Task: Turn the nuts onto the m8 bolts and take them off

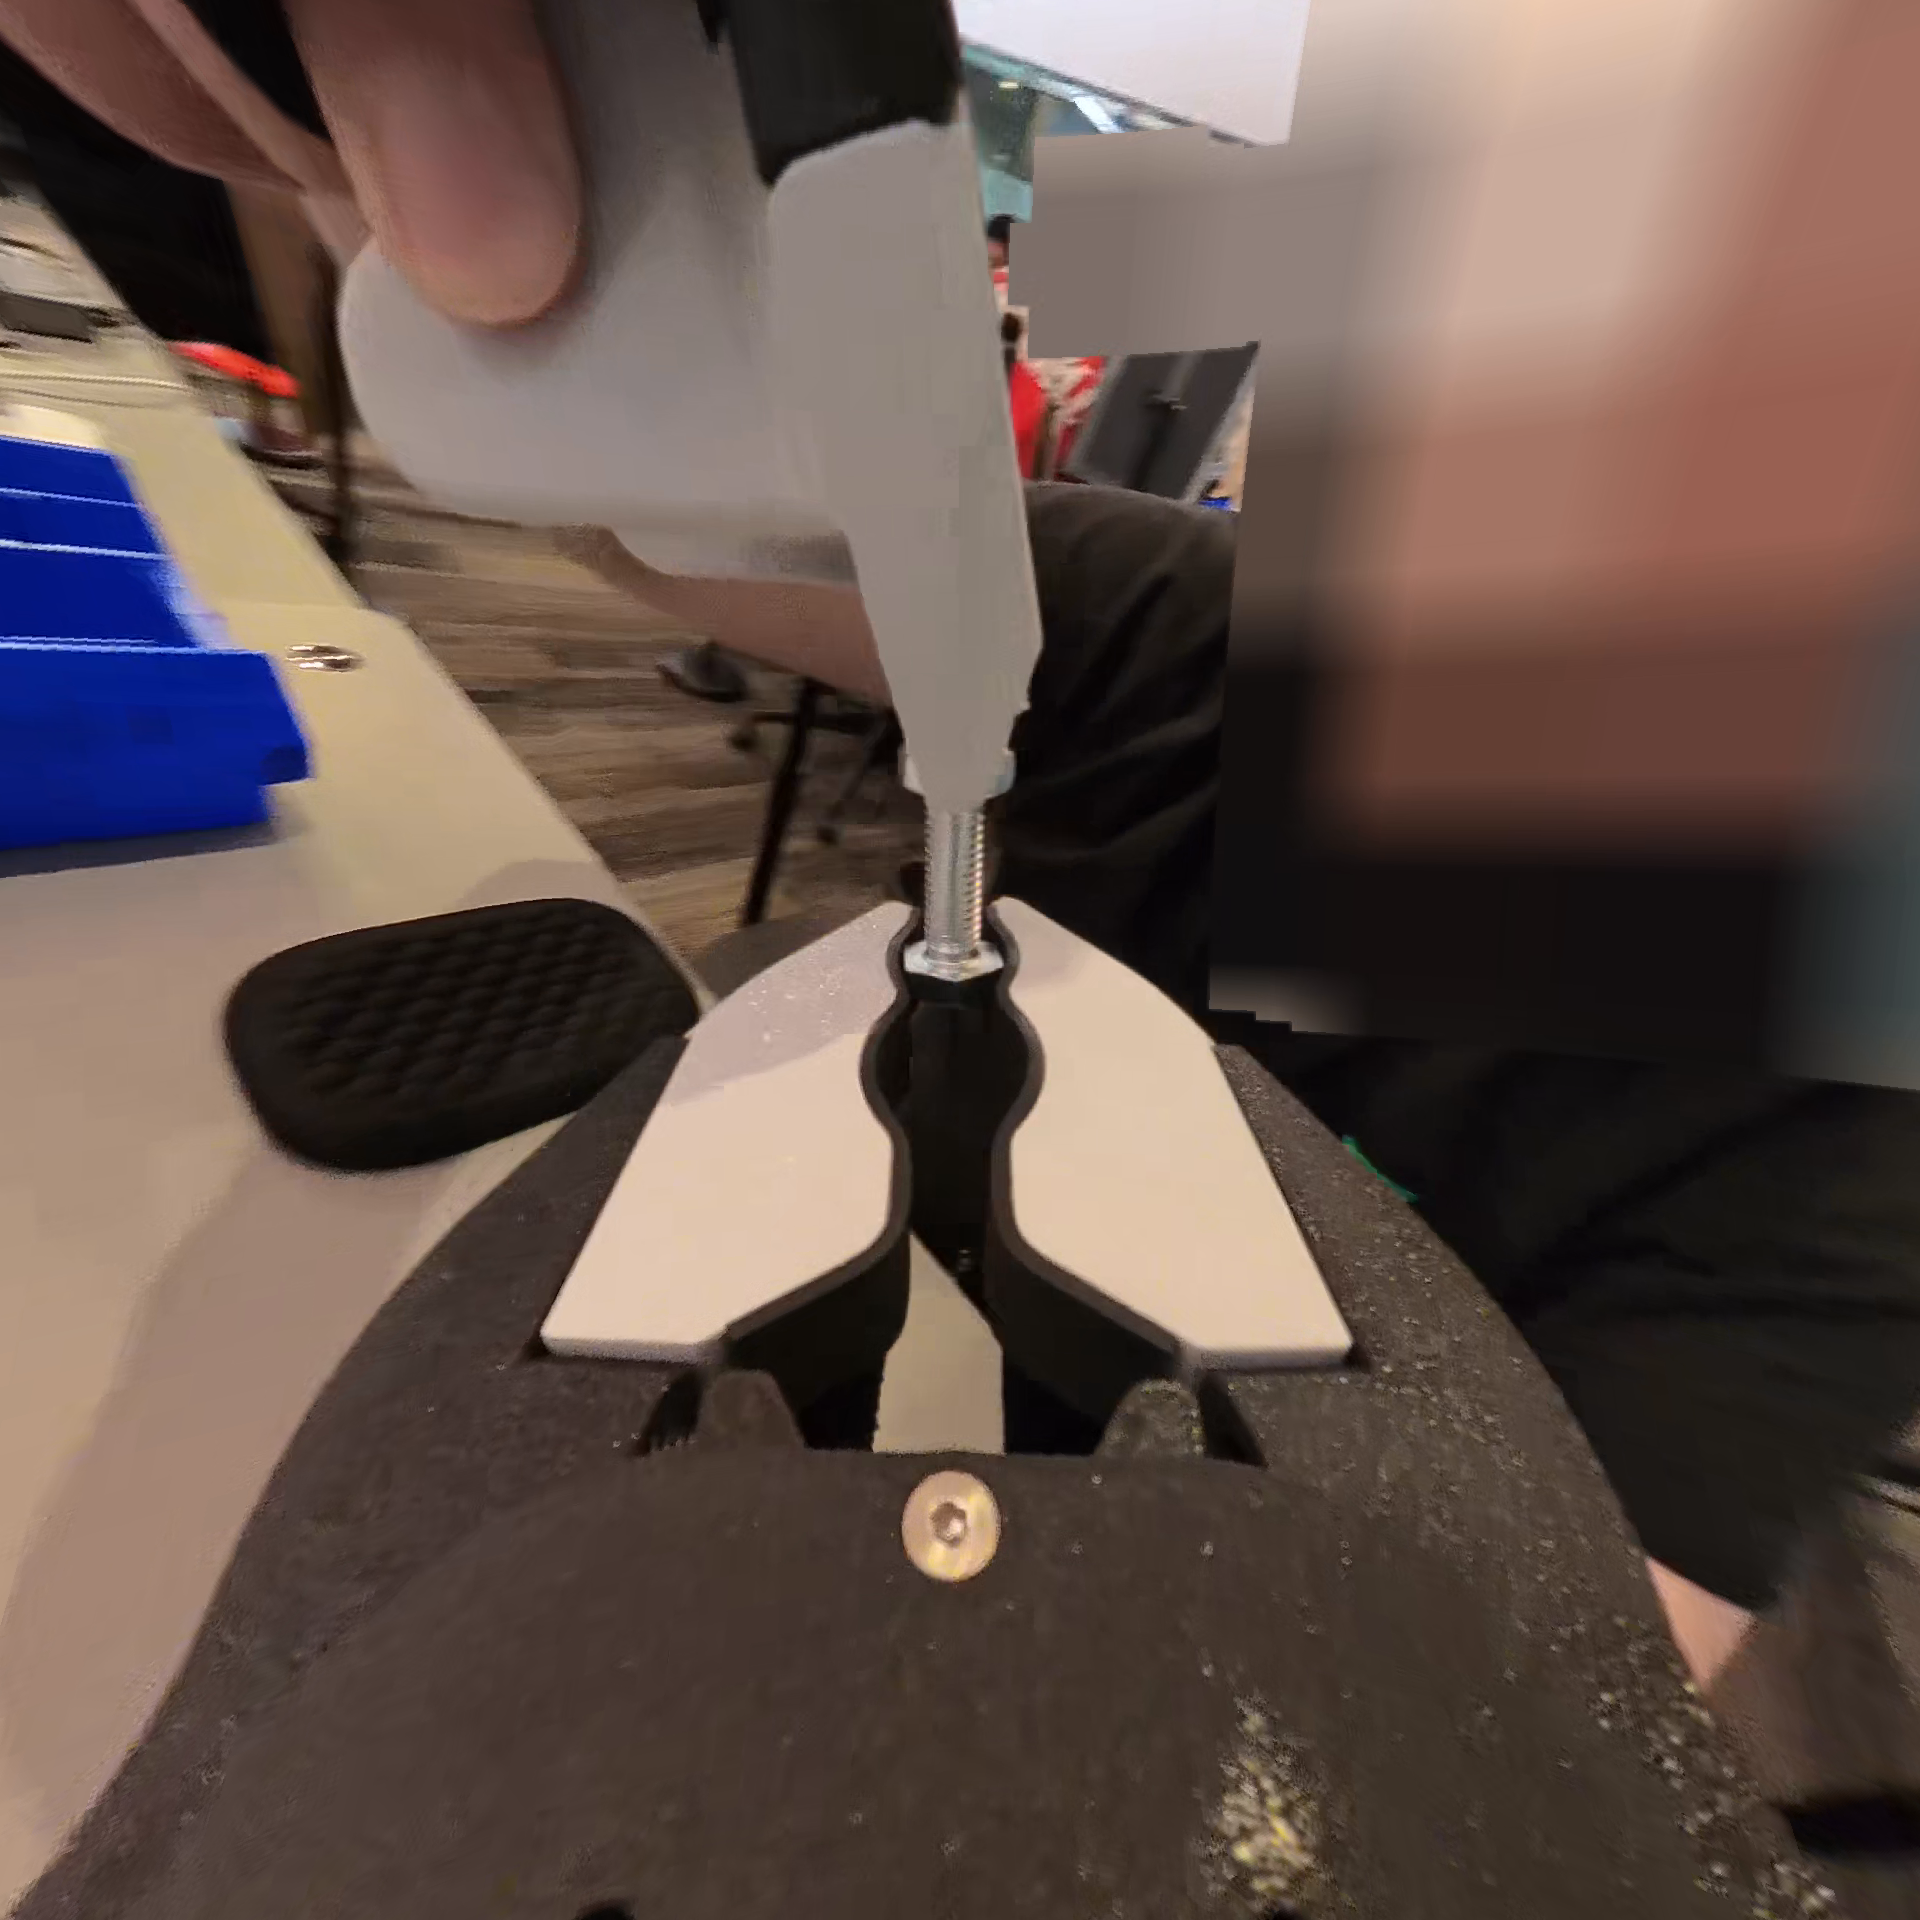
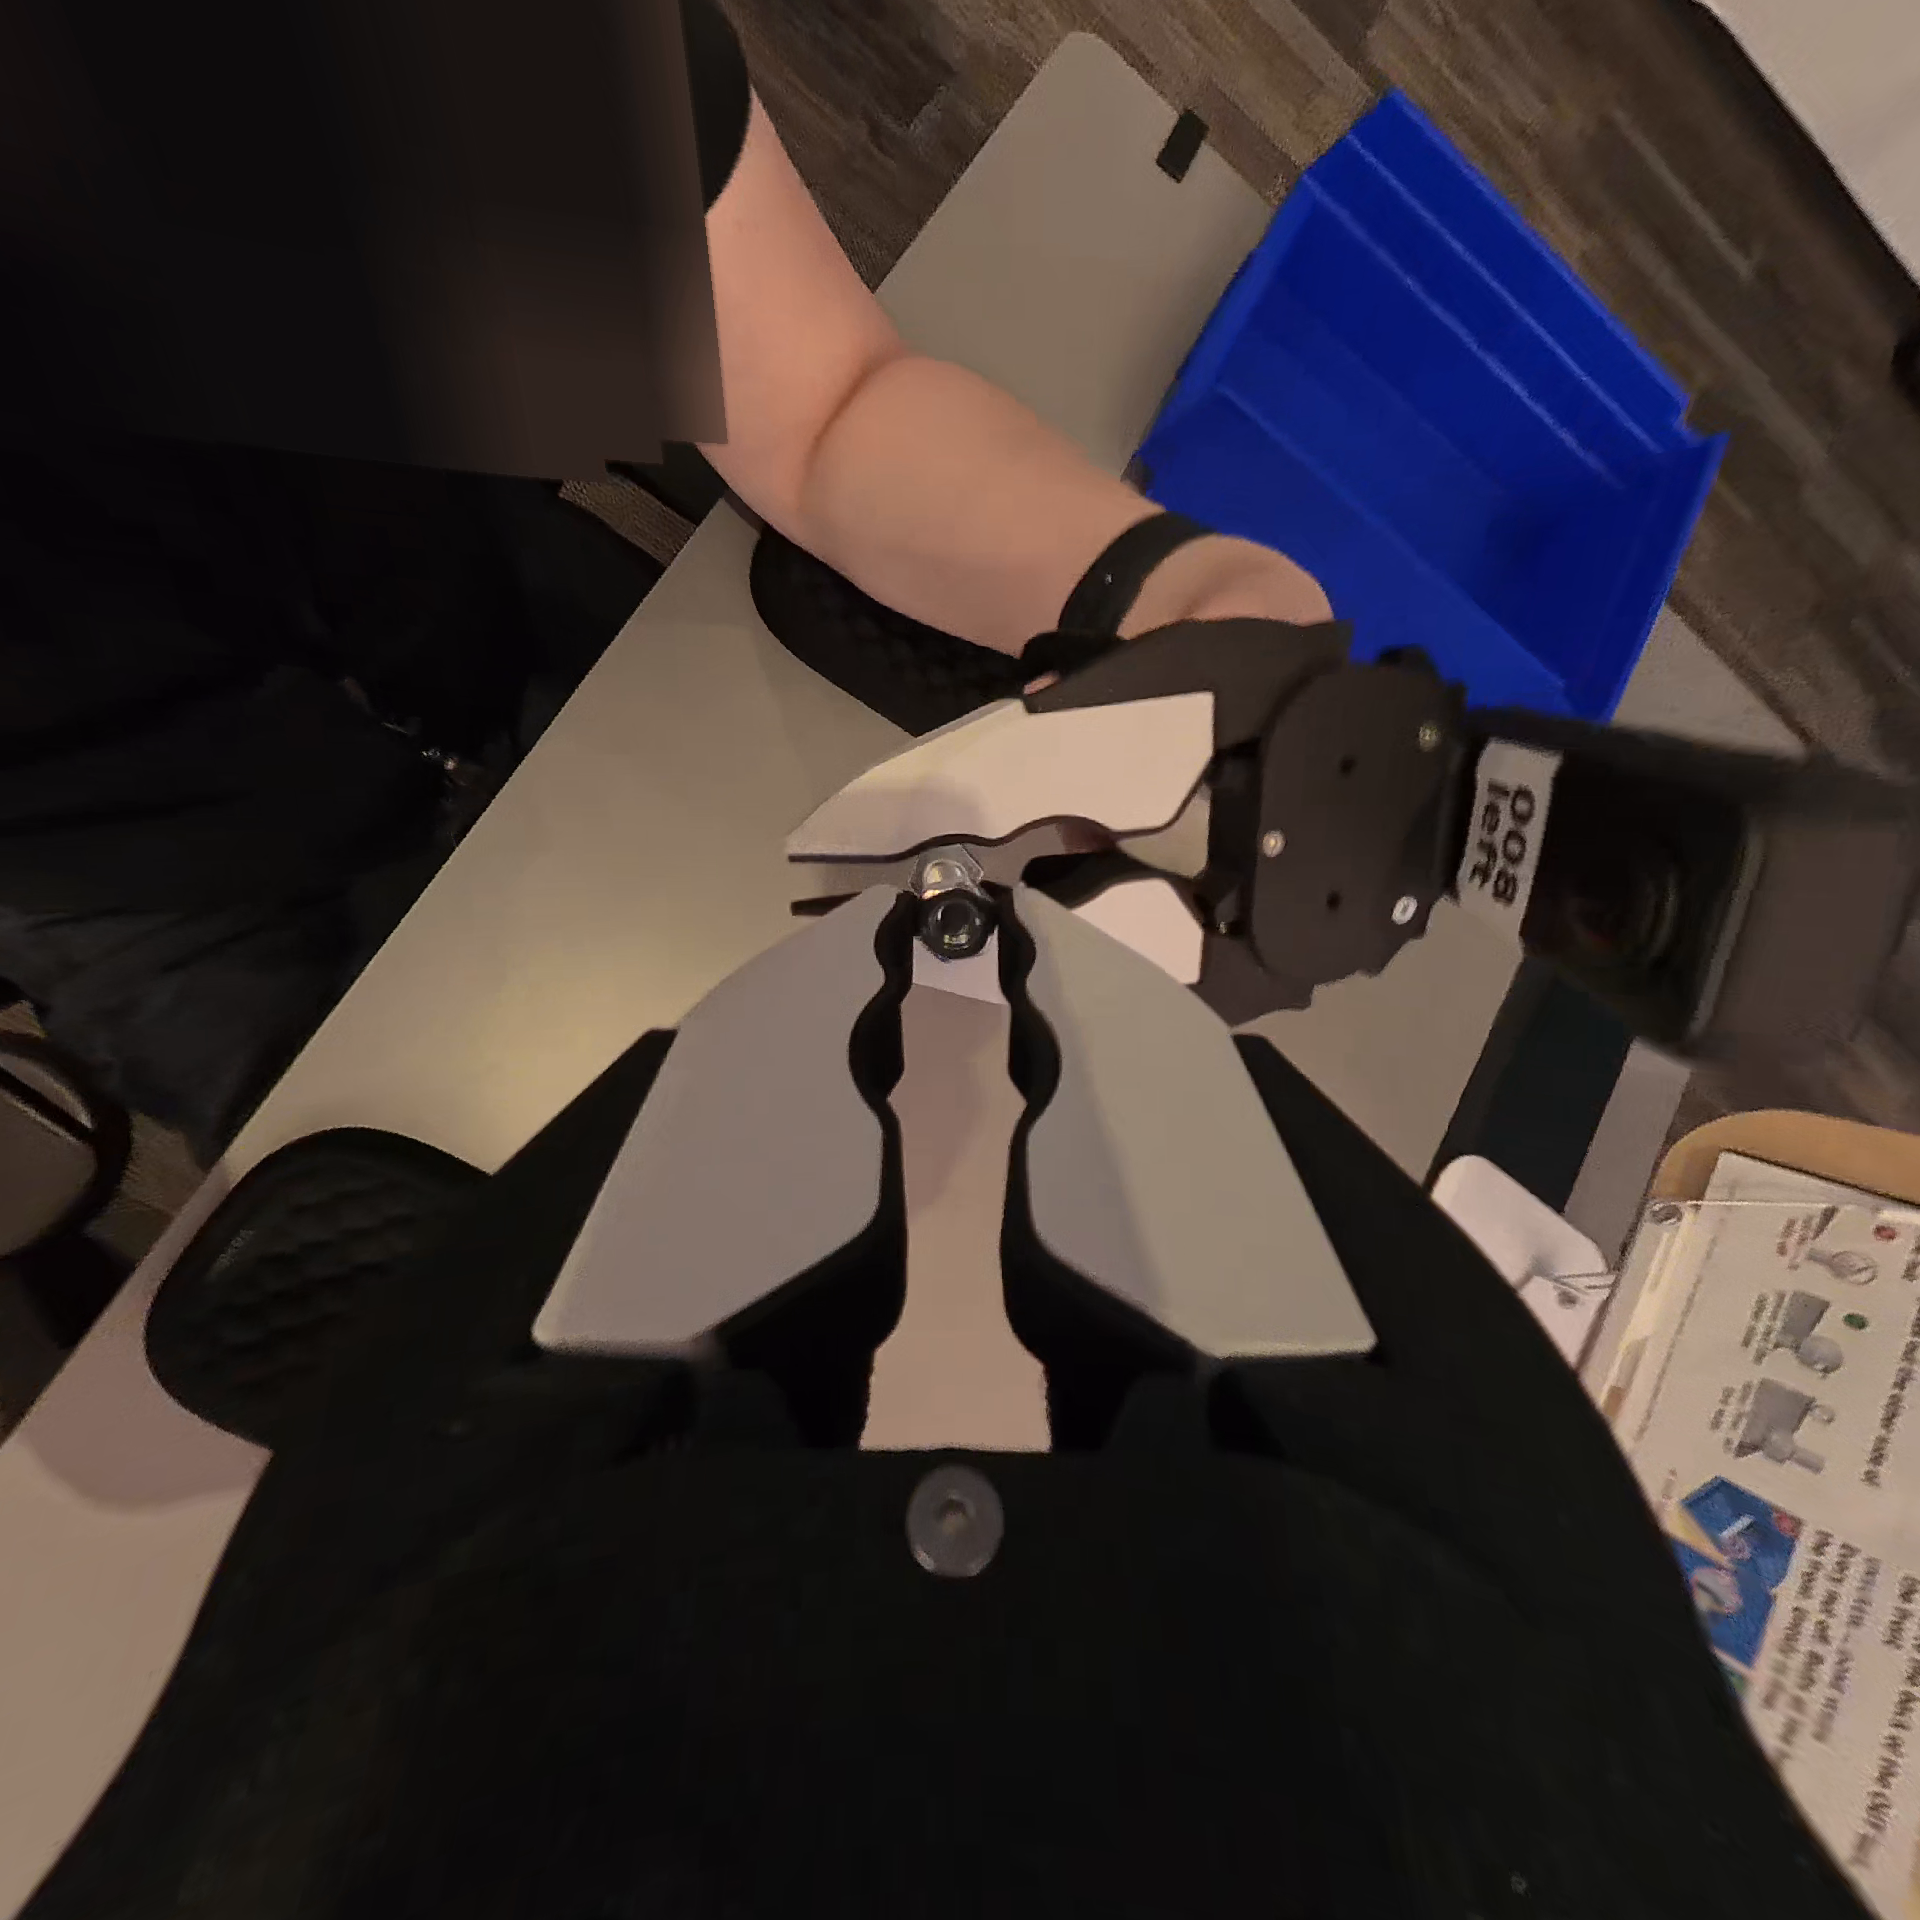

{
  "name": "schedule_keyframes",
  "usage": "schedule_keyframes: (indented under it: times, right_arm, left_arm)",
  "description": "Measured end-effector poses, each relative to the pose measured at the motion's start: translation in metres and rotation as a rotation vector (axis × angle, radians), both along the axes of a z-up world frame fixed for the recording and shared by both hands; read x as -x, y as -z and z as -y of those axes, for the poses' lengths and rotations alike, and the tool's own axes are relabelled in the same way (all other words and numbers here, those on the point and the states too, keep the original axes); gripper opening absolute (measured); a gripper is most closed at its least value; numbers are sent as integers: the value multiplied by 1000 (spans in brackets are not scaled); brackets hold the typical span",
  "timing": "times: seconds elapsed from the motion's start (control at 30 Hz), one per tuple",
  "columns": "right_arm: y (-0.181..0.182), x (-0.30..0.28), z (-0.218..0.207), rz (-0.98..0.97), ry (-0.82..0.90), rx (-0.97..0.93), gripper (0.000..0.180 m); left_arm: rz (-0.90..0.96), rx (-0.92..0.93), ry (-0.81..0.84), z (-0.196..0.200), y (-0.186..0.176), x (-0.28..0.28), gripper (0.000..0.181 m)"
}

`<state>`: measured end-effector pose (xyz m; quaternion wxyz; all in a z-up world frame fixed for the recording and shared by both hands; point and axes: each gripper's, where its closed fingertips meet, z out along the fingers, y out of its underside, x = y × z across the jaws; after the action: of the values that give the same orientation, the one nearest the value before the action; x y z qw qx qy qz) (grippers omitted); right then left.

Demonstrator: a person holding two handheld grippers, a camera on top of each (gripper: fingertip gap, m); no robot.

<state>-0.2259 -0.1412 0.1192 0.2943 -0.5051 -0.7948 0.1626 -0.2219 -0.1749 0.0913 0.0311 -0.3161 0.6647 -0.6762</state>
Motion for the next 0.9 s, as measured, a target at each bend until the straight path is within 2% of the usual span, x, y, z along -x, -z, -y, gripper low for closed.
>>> schedule_keyframes:
  times: [0.17, 0.37, 0.47, 0.6, 0.7, 0.8, 0.9]
  right_arm:
    - [-2, 7, 15, 20, -55, -72, 15]
    - [-11, 1, 12, 13, -4, -102, 15]
    - [-12, -18, 0, 17, 102, -98, 15]
    - [-13, -91, -23, -3, 382, -93, 15]
    - [0, -193, -40, 13, 744, -64, 15]
    - [38, -313, -34, 55, 1158, 27, 15]
    - [101, -417, -5, 124, 1558, 197, 15]
  left_arm:
    - [-22, 2, 205, 19, 15, 14, 10]
    - [-36, -10, 120, 12, 20, -2, 10]
    - [-17, -13, 55, 2, 16, -2, 10]
    - [11, -33, -73, -15, 5, 1, 10]
    - [26, -105, -192, -28, 2, 4, 10]
    - [38, -174, -304, -40, -1, 5, 10]
    - [47, -197, -360, -44, -4, 6, 10]
